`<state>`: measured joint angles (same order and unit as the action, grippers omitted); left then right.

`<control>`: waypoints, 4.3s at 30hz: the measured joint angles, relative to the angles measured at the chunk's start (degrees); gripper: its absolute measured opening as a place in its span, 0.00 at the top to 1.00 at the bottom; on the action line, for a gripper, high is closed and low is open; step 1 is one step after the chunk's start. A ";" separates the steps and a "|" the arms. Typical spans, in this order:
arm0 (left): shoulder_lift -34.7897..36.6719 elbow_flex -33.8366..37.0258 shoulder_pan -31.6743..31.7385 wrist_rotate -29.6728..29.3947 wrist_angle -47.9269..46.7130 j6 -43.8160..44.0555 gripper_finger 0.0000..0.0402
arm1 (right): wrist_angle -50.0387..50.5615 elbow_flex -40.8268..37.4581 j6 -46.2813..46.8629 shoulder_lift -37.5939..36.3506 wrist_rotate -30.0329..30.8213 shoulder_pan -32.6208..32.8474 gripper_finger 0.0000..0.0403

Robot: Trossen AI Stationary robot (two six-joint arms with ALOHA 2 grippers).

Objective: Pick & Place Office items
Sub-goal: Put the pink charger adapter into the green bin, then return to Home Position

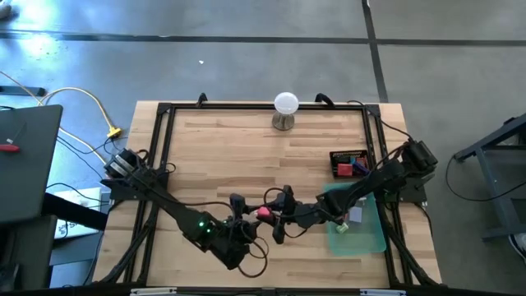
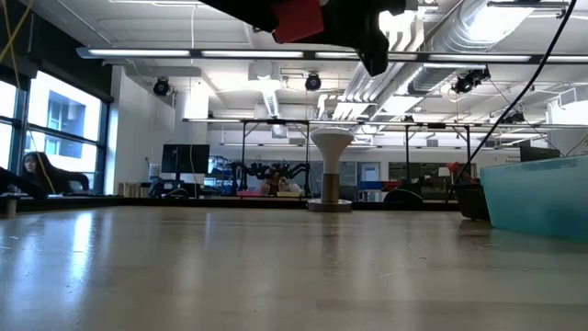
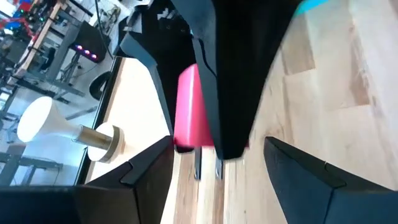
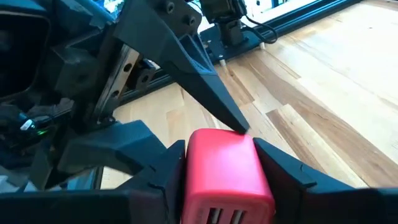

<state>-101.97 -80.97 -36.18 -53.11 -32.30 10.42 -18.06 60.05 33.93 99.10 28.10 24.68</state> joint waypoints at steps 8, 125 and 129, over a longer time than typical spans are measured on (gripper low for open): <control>-0.02 0.02 -3.27 2.12 -0.05 0.79 0.41 | 4.39 0.02 -2.46 -2.20 5.08 2.47 0.63; 0.02 0.09 -6.28 11.57 -4.11 6.57 0.41 | 82.09 -0.11 73.31 1.63 -2.84 21.70 0.36; 0.02 0.09 -6.26 13.00 -4.13 6.90 0.41 | 83.74 -0.11 73.85 0.58 -2.65 21.69 0.31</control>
<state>-101.95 -80.88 -42.44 -40.11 -36.42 17.32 65.69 59.94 107.78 99.68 25.44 46.37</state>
